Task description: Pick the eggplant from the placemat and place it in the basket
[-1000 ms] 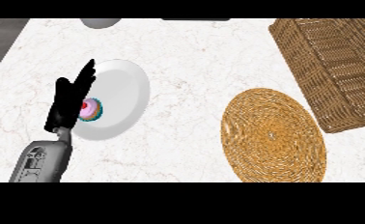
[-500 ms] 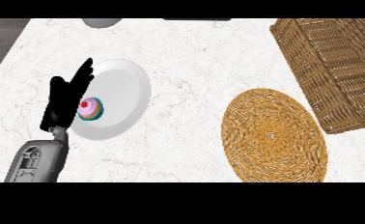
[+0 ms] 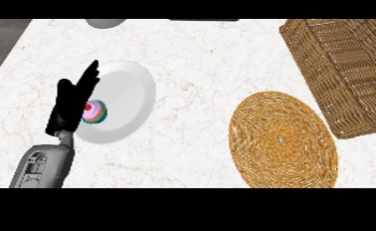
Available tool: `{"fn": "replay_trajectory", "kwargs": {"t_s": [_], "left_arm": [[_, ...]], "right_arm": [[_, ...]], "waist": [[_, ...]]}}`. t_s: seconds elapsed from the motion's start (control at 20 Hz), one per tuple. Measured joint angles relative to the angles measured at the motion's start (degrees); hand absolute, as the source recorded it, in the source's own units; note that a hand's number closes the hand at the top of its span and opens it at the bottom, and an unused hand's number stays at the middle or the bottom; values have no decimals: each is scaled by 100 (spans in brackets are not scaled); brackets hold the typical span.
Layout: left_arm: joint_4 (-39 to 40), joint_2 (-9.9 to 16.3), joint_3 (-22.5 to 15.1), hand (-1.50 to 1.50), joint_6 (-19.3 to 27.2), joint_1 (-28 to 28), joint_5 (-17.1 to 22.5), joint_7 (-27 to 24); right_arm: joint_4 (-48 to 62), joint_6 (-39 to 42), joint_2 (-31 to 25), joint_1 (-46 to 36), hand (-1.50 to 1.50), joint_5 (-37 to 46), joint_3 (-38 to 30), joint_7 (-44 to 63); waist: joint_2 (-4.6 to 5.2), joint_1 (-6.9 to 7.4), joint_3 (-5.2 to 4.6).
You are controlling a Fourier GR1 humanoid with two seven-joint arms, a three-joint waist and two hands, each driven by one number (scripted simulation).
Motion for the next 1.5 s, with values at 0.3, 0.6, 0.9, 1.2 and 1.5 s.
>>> {"fn": "replay_trajectory", "kwargs": {"t_s": [0.3, 0.6, 0.9, 1.2, 1.5], "left_arm": [[29, -60, -18, 0, 16, -5, -38, -67], [230, -28, 62, 0, -58, -81, -10, -210], [154, -35, 69, 0, -66, -26, -19, -185], [141, 21, 127, 0, -119, -9, 4, -188], [18, 20, 149, 0, -124, 117, 16, -156]], "right_arm": [[666, -229, 142, 125, -150, -326, -441, -118], [1069, -625, 186, 196, -150, -684, -874, -515], [1109, -1354, 171, 244, -150, -1088, -1362, -866], [1125, -1858, -242, 383, -150, -1503, -1897, -951], [1358, -1611, -1021, 813, -150, -2010, -2483, -1020]], "waist": [[11, 17, 1], [20, 25, 3], [15, 30, 5], [6, -9, 4], [-6, -57, 6]]}}
